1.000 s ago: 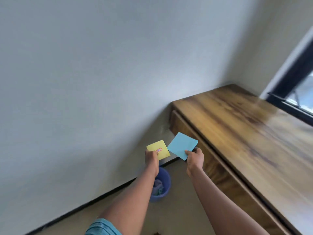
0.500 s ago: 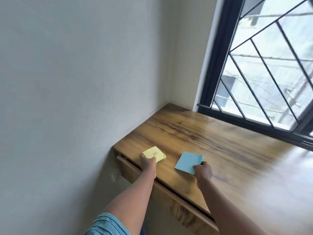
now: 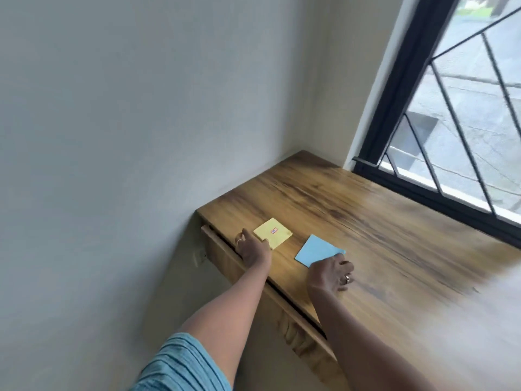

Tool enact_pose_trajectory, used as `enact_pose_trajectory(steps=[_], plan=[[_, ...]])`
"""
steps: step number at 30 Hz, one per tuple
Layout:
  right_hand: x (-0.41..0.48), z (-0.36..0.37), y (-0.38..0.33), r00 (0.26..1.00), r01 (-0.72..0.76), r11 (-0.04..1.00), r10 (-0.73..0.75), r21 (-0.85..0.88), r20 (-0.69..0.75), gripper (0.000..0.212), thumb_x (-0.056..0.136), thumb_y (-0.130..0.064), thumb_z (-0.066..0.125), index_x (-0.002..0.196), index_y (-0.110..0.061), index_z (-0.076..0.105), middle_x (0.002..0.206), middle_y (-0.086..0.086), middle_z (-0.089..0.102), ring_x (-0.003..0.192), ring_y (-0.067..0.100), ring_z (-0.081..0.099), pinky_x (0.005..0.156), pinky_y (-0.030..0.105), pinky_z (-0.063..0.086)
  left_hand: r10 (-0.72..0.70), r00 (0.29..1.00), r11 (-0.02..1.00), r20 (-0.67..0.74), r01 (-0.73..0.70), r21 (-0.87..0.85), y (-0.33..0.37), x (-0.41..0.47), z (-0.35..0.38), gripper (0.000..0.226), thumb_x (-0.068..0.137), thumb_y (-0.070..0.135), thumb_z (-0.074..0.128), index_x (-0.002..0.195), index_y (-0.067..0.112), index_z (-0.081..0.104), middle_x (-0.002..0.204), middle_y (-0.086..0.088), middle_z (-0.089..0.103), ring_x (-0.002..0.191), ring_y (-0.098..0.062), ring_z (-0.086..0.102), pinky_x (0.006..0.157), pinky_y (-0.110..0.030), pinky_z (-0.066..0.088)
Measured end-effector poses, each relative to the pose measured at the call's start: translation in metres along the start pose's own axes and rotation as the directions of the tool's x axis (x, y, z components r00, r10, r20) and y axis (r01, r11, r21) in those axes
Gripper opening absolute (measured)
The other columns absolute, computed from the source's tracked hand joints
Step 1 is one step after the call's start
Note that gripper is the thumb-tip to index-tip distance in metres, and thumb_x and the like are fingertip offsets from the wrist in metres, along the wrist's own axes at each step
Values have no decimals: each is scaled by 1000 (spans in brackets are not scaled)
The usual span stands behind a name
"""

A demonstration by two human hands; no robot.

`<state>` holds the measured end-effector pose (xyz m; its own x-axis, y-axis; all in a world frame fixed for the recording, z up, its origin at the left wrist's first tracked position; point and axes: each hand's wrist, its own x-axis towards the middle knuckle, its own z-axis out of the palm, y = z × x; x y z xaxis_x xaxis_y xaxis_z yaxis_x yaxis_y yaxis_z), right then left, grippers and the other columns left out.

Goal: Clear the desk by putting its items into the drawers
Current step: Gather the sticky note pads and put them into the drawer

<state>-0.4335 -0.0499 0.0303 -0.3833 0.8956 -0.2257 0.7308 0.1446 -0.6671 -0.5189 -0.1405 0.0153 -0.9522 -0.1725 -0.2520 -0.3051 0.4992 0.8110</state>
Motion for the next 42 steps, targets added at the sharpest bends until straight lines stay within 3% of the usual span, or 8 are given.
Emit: enact_pose_trajectory(steps=[5,9,14,18,27,29,34,42], plan=[[-46,16,25,882,468,871,-449,-150,145,43,90,3,36,131,-9,40,141,14,24,129,36,23,108,41,18,38,975,999,-220,-39,-2,-56,-46,-21,52,94,12,49,144,8,34,149,-12,32,132,-29,35,108,-31,25],[-90,34,66,608,788,600,-727,-137,319,37,93,-2,38,129,-8,47,142,15,30,129,36,27,108,39,19,-45,930,999,-366,32,-40,-120,-95,-38,52,91,8,50,142,6,37,145,-18,35,131,-34,36,110,-34,24],[-163,61,138,339,930,367,-818,-32,464,25,85,-4,48,103,3,63,119,28,53,106,49,50,90,53,42,-218,850,976,-479,189,-107,-217,-159,-73,50,88,3,52,137,-1,43,142,-21,39,131,-36,36,109,-29,22],[-226,72,204,172,959,275,-757,67,631,29,83,4,54,112,6,61,124,30,50,109,50,46,91,51,39,-384,717,922,-582,329,-203,-302,-225,-94,48,80,-5,56,128,-6,52,130,-28,50,118,-44,48,103,-39,38],[-353,33,384,-291,937,-2,-560,350,776,34,90,8,40,118,1,57,131,23,42,113,39,39,91,38,36,-733,434,669,-524,603,-436,-457,-426,-96,48,95,8,40,143,10,34,148,-10,32,135,-25,27,111,-29,29],[-361,24,403,-337,925,-36,-536,378,774,33,91,8,40,119,2,57,132,24,41,116,40,39,91,38,37,-761,411,639,-502,611,-468,-470,-454,-90,48,96,10,39,143,9,33,148,-10,32,137,-24,26,114,-29,26],[-397,-14,505,-499,866,-194,-323,460,804,33,95,1,39,124,-3,54,136,18,37,122,37,35,101,42,34,-881,185,454,-435,585,-671,-527,-577,-58,47,96,10,40,143,11,36,147,-6,32,137,-23,24,112,-29,28],[-472,-31,620,-557,811,-268,-80,521,827,30,95,-8,46,125,-4,51,139,16,33,122,36,35,102,41,32,-955,-102,196,-280,493,-848,-612,-703,-45,44,97,12,40,141,10,39,147,-8,35,138,-25,25,113,-31,27]])
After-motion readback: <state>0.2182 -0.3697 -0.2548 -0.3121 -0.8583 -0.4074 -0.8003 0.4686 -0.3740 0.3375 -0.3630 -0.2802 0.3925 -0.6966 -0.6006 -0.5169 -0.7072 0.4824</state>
